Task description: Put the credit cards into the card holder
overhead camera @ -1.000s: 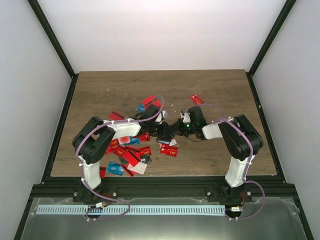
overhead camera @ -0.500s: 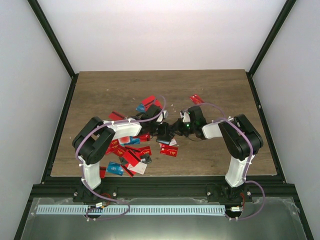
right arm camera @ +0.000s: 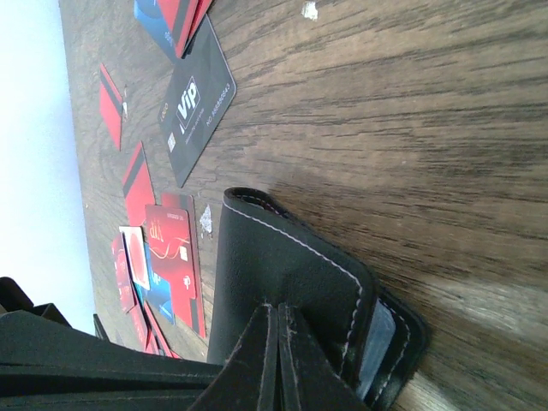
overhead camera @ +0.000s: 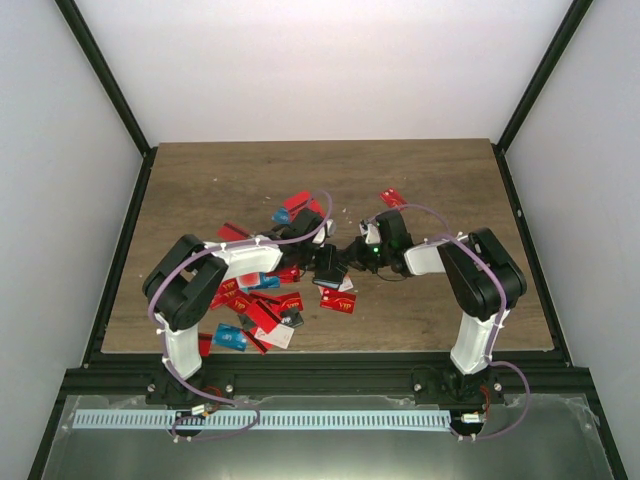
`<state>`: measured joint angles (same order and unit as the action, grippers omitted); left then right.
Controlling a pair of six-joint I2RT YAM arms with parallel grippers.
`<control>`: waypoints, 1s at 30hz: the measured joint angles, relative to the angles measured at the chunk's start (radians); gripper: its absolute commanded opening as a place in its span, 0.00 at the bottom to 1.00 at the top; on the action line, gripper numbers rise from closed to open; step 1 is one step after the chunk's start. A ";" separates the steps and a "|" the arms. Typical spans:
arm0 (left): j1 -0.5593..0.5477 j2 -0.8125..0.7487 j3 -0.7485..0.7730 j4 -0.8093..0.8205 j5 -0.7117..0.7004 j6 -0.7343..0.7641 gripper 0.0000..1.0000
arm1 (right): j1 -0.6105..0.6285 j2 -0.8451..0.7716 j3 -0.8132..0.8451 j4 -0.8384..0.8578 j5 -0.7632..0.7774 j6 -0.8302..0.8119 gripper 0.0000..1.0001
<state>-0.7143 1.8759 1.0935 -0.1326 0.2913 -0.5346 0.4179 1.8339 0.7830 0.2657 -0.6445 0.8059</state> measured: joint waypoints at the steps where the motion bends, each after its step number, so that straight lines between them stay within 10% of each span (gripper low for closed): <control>1: 0.000 0.000 0.000 -0.001 0.000 0.000 0.04 | 0.000 0.000 0.000 0.000 0.000 -0.001 0.01; 30: 0.000 0.014 0.012 -0.015 -0.020 -0.001 0.04 | -0.005 0.005 0.008 -0.012 -0.009 -0.009 0.01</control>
<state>-0.7143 1.8904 1.1053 -0.1478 0.2710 -0.5354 0.4133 1.8393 0.7906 0.2535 -0.6533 0.7971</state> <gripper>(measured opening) 0.042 0.014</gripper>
